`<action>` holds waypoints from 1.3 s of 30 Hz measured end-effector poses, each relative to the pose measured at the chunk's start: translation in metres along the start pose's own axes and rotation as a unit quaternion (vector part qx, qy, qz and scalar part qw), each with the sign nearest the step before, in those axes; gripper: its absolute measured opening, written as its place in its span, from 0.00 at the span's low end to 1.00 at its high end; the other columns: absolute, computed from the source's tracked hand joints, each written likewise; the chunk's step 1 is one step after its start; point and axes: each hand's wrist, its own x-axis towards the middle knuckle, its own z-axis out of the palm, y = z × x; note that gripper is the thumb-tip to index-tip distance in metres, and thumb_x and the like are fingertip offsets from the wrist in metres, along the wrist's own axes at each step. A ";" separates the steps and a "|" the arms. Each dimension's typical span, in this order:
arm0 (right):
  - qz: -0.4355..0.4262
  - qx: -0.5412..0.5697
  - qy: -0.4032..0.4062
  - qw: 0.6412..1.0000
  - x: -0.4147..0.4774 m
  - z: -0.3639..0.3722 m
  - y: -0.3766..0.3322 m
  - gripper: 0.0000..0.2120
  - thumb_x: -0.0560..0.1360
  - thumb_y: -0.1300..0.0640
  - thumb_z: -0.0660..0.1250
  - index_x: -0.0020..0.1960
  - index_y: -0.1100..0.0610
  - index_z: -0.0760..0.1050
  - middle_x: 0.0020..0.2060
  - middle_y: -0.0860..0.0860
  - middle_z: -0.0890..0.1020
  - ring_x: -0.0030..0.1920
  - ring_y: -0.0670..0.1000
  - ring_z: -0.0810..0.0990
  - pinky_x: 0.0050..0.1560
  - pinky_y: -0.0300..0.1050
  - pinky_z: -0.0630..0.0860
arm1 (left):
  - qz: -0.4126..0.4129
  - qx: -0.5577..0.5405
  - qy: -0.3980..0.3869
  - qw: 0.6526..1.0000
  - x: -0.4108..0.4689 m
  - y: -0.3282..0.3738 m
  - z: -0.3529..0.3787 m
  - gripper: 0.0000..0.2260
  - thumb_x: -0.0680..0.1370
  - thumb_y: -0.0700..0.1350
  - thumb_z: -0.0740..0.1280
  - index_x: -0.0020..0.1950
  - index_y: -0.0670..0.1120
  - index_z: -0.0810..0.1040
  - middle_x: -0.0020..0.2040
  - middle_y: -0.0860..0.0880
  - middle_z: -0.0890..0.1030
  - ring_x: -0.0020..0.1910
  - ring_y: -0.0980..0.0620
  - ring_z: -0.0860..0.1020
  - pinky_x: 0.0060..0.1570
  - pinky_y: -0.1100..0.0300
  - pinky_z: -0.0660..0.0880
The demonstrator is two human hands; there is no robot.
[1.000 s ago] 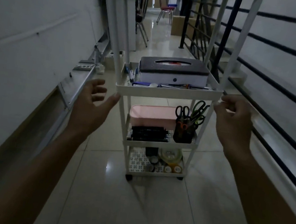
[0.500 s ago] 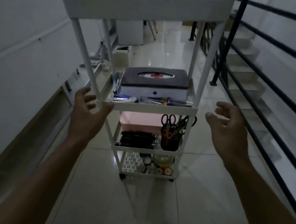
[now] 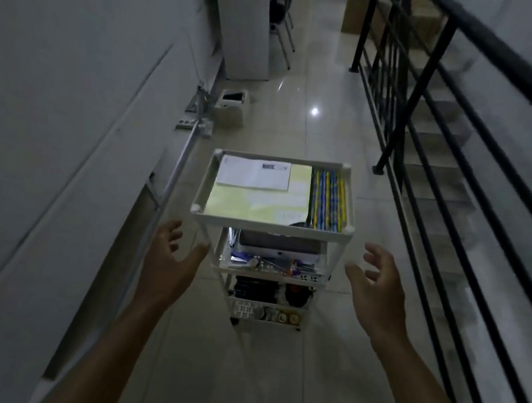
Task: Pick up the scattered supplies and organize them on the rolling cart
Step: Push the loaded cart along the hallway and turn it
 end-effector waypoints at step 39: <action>0.044 0.074 -0.097 0.992 0.069 0.091 -0.020 0.19 0.80 0.57 0.58 0.69 0.45 0.70 0.47 0.40 0.81 0.48 0.58 0.81 0.50 0.65 0.78 | -0.078 -0.222 -0.084 0.968 0.075 -0.058 -0.016 0.26 0.76 0.48 0.70 0.73 0.56 0.68 0.64 0.50 0.79 0.61 0.52 0.78 0.60 0.48 0.76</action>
